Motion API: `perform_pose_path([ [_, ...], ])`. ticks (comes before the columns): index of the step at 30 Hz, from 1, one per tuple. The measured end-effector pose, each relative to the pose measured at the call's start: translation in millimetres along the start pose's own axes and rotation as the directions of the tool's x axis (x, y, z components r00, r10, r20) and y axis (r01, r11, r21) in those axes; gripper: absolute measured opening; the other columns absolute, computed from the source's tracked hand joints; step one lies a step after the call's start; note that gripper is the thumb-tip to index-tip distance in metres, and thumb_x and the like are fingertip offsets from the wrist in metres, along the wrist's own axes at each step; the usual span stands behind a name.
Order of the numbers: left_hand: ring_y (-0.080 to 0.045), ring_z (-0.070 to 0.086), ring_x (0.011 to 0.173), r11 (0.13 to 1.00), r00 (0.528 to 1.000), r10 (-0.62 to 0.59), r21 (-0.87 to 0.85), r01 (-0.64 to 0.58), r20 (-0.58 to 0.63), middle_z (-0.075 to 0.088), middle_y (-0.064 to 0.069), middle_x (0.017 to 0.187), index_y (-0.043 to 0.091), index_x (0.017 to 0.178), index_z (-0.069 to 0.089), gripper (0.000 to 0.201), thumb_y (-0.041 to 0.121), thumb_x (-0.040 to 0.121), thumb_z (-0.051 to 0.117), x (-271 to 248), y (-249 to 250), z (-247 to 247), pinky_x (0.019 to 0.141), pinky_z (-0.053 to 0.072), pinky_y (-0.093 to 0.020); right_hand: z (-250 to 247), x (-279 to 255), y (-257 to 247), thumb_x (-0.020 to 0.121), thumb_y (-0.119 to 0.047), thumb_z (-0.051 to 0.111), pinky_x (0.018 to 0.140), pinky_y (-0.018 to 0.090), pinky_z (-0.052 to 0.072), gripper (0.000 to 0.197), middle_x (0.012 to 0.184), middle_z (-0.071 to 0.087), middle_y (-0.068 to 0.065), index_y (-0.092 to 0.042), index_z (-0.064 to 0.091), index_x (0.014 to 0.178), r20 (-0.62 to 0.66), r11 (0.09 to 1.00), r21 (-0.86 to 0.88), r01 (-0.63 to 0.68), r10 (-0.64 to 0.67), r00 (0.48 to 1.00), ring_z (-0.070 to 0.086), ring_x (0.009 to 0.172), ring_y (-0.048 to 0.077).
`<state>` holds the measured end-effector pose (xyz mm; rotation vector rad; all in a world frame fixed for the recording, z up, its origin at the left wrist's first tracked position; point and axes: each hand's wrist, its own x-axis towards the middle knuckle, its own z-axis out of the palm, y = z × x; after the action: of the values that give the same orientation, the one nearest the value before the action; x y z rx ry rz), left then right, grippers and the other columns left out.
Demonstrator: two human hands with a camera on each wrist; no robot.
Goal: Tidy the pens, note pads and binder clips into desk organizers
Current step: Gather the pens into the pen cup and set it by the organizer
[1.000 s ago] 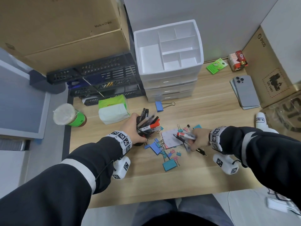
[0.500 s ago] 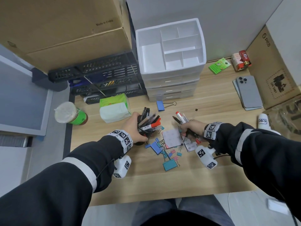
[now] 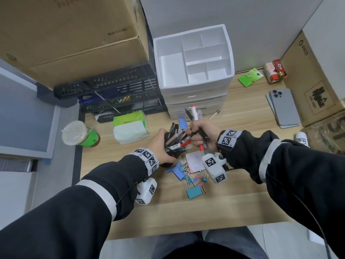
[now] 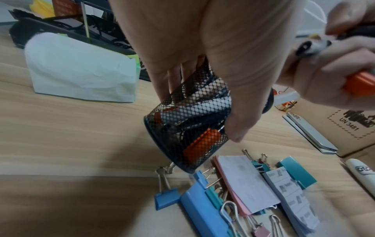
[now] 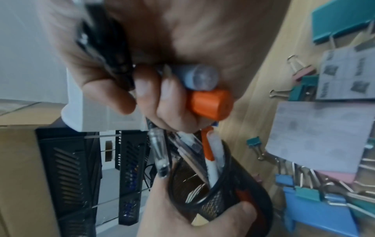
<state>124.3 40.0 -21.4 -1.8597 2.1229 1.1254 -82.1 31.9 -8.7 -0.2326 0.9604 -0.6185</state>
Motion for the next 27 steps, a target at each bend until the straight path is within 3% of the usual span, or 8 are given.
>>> perform_pose_path([
  [4, -0.017, 0.062, 0.088, 1.000, 1.000, -0.010, -0.017, 0.010, -0.008, 0.060, 0.005, 0.100, 0.019, 0.121, 0.039, 0.092, 0.036, 0.051, 0.095, 2, 6, 0, 0.077, 0.053, -0.032, 13, 8, -2, 0.084, 0.000, 0.045, 0.032, 0.017, 0.027, 0.016, 0.057, 0.035, 0.000, -0.011, 0.042, 0.073, -0.078, 0.992, -0.095, 0.088, -0.096, 0.992, 0.030, 0.035, 0.007],
  [9, -0.019, 0.063, 0.092, 0.999, 1.000, -0.011, -0.038, 0.011, -0.016, 0.063, 0.001, 0.104, 0.018, 0.119, 0.041, 0.089, 0.033, 0.051, 0.096, 3, 10, 2, 0.082, 0.054, -0.035, 19, 14, -2, 0.080, 0.003, 0.051, 0.042, 0.022, 0.029, 0.013, 0.053, 0.035, 0.004, -0.006, 0.051, 0.071, -0.141, 0.960, -0.229, 0.164, -0.199, 0.970, 0.031, 0.041, 0.013],
  [14, -0.019, 0.063, 0.094, 0.998, 1.000, -0.018, -0.053, 0.017, -0.017, 0.063, 0.001, 0.106, 0.018, 0.121, 0.040, 0.090, 0.033, 0.051, 0.096, 3, 12, 1, 0.085, 0.054, -0.036, 22, 11, -5, 0.078, 0.006, 0.050, 0.038, 0.019, 0.031, 0.012, 0.047, 0.039, 0.004, 0.000, 0.059, 0.073, -0.155, 0.932, -0.322, 0.169, -0.228, 0.961, 0.033, 0.039, 0.013],
  [20, -0.018, 0.061, 0.092, 0.998, 1.000, -0.019, -0.058, 0.018, -0.010, 0.060, 0.004, 0.102, 0.019, 0.119, 0.039, 0.090, 0.033, 0.051, 0.096, 4, 13, -3, 0.080, 0.053, -0.033, 15, 14, -6, 0.076, 0.003, 0.050, 0.045, 0.025, 0.028, 0.014, 0.056, 0.038, 0.006, -0.001, 0.063, 0.073, -0.145, 0.949, -0.289, 0.127, -0.175, 0.974, 0.032, 0.046, 0.015],
  [23, -0.017, 0.061, 0.090, 0.998, 1.000, -0.017, -0.058, 0.016, -0.012, 0.059, 0.004, 0.100, 0.018, 0.120, 0.040, 0.089, 0.032, 0.052, 0.096, 2, 13, -2, 0.078, 0.052, -0.031, 12, 13, -6, 0.082, -0.003, 0.048, 0.039, 0.022, 0.027, 0.014, 0.058, 0.039, 0.005, -0.003, 0.060, 0.074, -0.119, 0.967, -0.233, 0.103, -0.134, 0.984, 0.031, 0.044, 0.013],
  [27, -0.018, 0.061, 0.090, 0.998, 1.000, -0.018, -0.059, 0.017, -0.011, 0.059, 0.004, 0.100, 0.017, 0.121, 0.040, 0.089, 0.033, 0.053, 0.095, 0, 12, -1, 0.079, 0.053, -0.032, 13, 12, -5, 0.090, -0.005, 0.047, 0.031, 0.017, 0.028, 0.016, 0.068, 0.055, 0.007, -0.008, 0.048, 0.074, -0.145, 0.988, -0.064, 0.137, -0.145, 0.979, 0.035, 0.038, 0.009],
])
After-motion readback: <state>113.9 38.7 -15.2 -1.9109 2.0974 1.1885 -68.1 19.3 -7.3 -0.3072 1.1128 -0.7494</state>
